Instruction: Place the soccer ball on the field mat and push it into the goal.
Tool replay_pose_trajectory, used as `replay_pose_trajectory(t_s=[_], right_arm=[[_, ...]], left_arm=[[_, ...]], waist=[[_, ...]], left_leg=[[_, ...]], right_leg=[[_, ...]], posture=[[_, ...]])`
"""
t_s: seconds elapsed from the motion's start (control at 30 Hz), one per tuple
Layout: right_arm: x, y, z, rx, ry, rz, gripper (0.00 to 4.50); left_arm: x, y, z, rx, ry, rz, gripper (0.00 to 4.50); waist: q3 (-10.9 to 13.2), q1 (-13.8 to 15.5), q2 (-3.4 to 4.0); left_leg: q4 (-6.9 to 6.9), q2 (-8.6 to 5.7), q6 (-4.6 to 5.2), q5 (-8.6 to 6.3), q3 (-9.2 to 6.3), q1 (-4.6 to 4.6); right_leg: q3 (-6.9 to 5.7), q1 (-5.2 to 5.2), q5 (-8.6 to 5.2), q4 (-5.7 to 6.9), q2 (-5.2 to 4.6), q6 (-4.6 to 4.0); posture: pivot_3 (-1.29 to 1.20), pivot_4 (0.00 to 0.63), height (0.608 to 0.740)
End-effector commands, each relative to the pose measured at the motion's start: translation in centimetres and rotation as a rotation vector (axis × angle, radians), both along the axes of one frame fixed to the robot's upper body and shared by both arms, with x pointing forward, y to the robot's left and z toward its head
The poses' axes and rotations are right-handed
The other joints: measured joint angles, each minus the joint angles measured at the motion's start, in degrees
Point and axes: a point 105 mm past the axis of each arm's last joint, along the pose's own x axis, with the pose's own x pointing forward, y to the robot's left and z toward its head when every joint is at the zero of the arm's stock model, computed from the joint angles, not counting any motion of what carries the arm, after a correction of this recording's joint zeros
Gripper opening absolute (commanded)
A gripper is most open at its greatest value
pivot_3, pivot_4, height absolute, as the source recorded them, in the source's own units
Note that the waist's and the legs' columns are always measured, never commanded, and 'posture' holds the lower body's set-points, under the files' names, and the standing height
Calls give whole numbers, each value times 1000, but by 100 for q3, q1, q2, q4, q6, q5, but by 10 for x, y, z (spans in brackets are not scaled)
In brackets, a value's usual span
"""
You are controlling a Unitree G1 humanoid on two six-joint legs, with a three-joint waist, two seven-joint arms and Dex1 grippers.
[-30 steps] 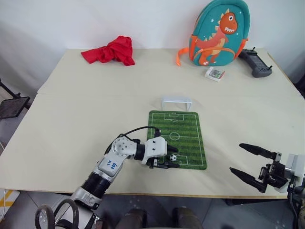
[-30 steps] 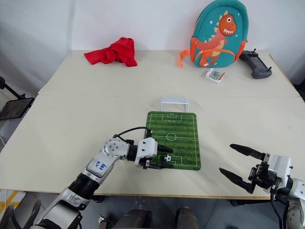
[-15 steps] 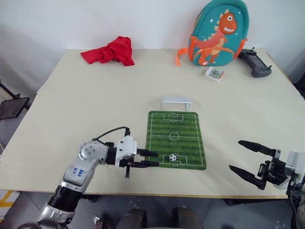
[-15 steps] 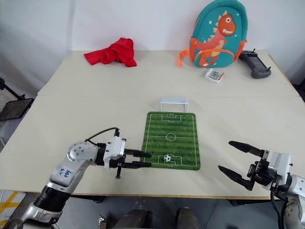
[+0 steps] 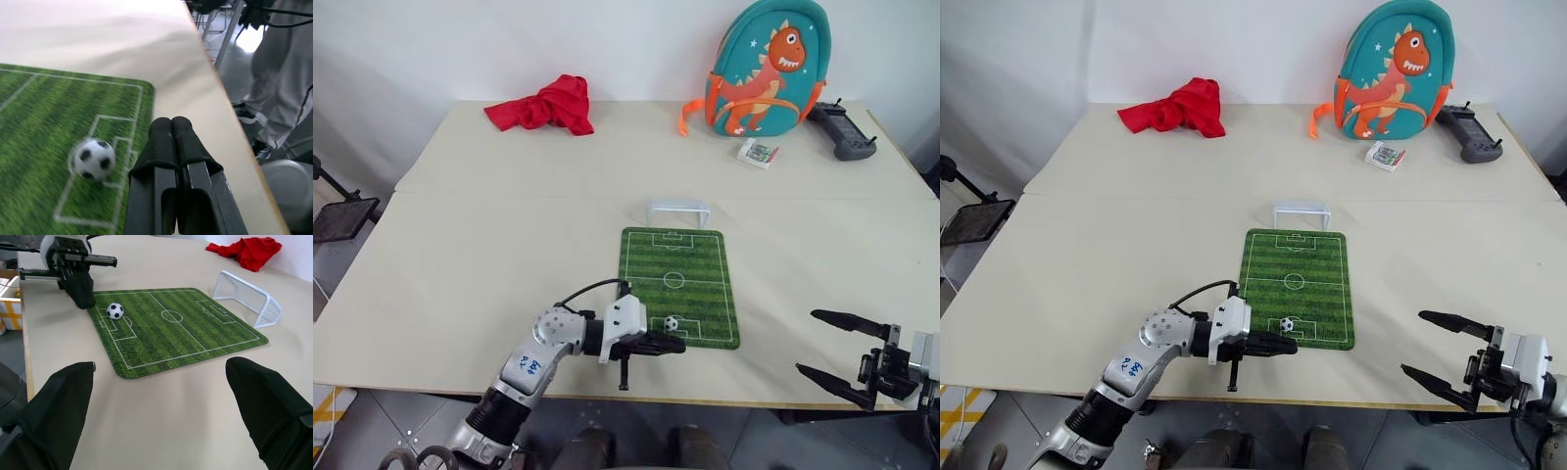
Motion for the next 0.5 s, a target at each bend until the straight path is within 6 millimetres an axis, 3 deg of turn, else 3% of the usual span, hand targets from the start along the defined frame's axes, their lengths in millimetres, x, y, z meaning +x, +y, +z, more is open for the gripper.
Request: replay_pose_trajectory(t_s=[0.03, 0.23, 0.33, 0.4, 0.5], right_arm=[[0, 5, 12, -4, -43, -4, 4500], [0, 11, 14, 12, -49, -13, 4500], [3, 12, 17, 39, -76, -41, 4500], [6, 12, 19, 73, -93, -78, 4500], [12, 9, 22, 111, -113, -138, 4500]], left_arm=[[4, -6, -1, 5, -6, 5, 24], [15, -8, -6, 32, -25, 19, 24], [41, -12, 1, 28, -86, 99, 24], [69, -19, 22, -21, -168, 173, 24], [94, -18, 45, -75, -252, 263, 24]], waist=[[0, 12, 0], [0, 36, -1], [1, 61, -2], [5, 70, -8], [9, 57, -15]], left_leg=[[1, -1, 0, 0, 0, 0], [2, -1, 0, 0, -2, -1], [4, -3, 0, 0, -3, -2], [11, -6, 1, 1, -6, -5], [15, -15, 5, 3, -3, -13]], right_leg=[[0, 0, 0, 0, 0, 0], [0, 0, 0, 0, 0, 0], [-2, 0, 0, 0, -1, 0], [-8, 3, 1, 0, 0, 1], [-10, -1, 5, 0, -2, 9]], posture=[[0, 150, 740], [0, 150, 740], [0, 150, 740], [0, 150, 740], [0, 150, 740]])
